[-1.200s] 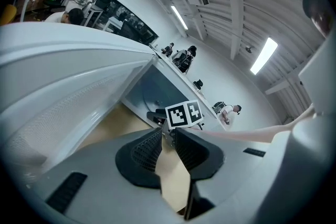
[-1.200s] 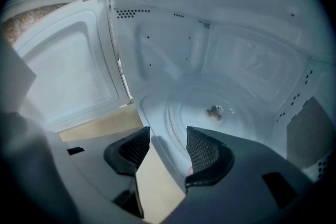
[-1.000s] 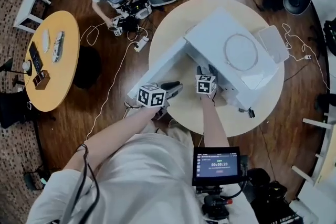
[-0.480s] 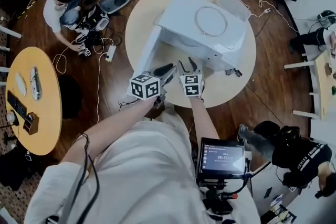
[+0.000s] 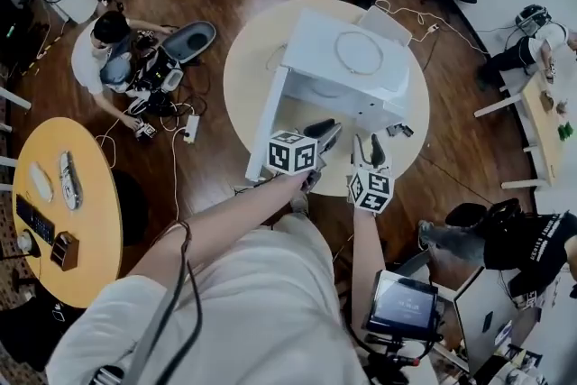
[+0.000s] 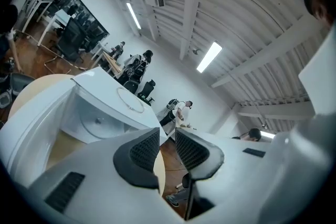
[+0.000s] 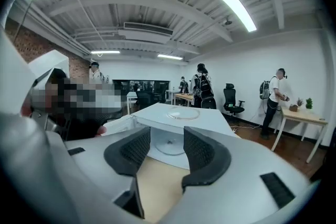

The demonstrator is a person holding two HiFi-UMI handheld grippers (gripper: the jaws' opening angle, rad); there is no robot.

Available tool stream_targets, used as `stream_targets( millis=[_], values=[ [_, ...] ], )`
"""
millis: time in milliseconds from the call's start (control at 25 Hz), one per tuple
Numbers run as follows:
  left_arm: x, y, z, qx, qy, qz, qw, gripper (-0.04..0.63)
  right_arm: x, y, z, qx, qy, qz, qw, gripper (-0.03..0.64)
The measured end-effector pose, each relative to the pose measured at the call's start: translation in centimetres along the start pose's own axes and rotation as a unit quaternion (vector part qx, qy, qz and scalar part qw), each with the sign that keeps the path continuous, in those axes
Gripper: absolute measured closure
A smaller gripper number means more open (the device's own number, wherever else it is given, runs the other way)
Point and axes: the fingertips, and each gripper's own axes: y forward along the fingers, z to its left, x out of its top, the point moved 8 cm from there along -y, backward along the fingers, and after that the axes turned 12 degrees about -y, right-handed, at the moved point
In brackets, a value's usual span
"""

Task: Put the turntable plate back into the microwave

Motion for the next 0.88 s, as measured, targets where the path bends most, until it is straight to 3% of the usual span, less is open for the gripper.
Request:
stream_targets(
  millis=[120, 360, 520, 720, 880],
  values=[
    [0.0, -1.5, -1.0, -0.005, 0.025, -0.002, 0.9997, 0.511, 1.4, -3.9, -0.5, -0.05, 0.016, -0.039, 0.998, 0.422],
    [-3.8, -4.3, -4.3, -0.014, 0.151, 0.021, 0.9881, 0.511, 1.1, -13.5, -1.1, -0.12, 0.031, -0.055, 0.991, 0.422],
    [-3.2, -6.8, -4.8, -0.006, 0.192, 0.028, 0.981, 0.511, -0.2, -13.9, -0.6, -0.123, 0.059, -0.058, 0.989, 0.422],
    [-2.6, -8.4, -5.1, 0.011, 0.216, 0.028, 0.9758, 0.511, -0.6, -10.7, 0.2, -0.094, 0.037, -0.054, 0.993, 0.422],
    [-1.3, -8.9, -6.4, 0.014, 0.216, 0.002, 0.9762, 0.511, 1.8, -8.8, -0.4, -0.072, 0.001, -0.08, 0.994, 0.422]
  ],
)
